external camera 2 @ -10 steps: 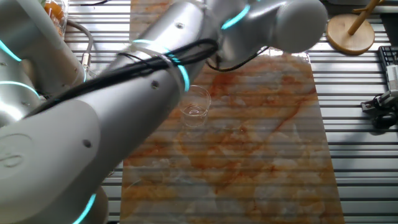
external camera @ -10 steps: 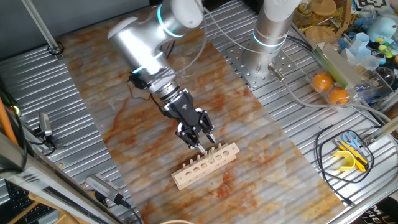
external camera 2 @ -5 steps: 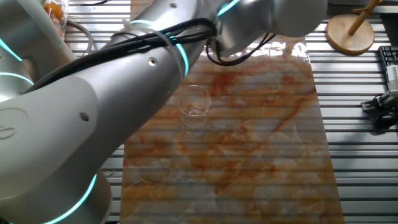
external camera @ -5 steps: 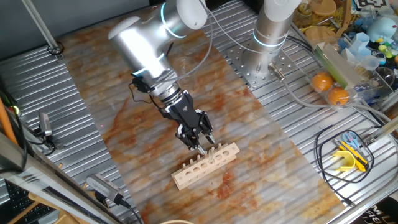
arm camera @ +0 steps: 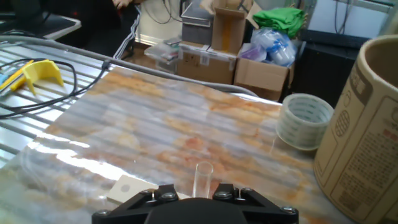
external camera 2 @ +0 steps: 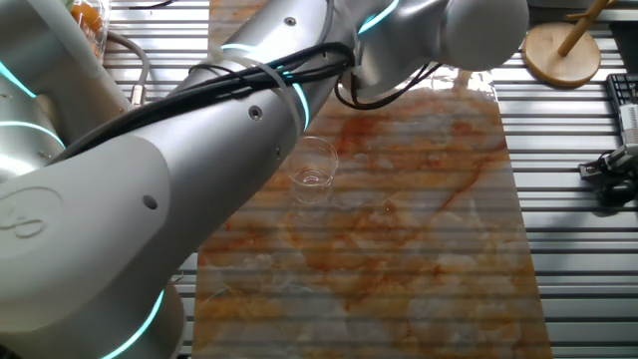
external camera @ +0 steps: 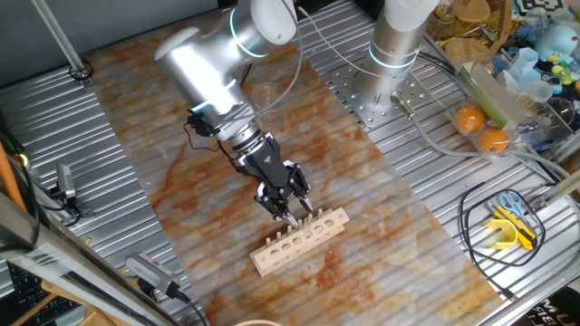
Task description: Pour out the test tube
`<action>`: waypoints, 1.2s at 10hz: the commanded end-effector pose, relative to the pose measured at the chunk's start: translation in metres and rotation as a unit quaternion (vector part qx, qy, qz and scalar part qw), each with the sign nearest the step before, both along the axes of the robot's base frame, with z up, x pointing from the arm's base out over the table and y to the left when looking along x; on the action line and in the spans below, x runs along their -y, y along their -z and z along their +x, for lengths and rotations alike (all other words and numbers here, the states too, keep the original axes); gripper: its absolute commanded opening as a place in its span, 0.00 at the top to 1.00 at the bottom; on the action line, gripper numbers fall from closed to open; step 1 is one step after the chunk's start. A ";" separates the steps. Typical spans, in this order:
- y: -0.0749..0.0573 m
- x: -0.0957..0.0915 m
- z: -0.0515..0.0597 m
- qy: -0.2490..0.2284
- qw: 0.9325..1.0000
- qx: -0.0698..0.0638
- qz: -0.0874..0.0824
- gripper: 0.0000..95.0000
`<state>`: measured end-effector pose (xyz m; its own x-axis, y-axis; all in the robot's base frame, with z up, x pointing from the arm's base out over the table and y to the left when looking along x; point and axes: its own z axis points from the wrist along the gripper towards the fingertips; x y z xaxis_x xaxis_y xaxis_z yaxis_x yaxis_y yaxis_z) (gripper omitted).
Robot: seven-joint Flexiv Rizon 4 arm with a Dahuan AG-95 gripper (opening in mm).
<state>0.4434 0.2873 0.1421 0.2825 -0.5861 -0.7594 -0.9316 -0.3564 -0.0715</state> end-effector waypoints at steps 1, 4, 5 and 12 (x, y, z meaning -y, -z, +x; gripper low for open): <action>0.003 -0.004 0.000 -0.006 1.000 0.004 0.001 0.60; 0.008 -0.013 -0.003 -0.003 1.000 -0.004 0.011 0.60; 0.009 -0.015 -0.004 -0.009 1.000 -0.007 0.014 0.60; 0.010 -0.016 -0.004 -0.035 0.999 -0.006 0.025 0.60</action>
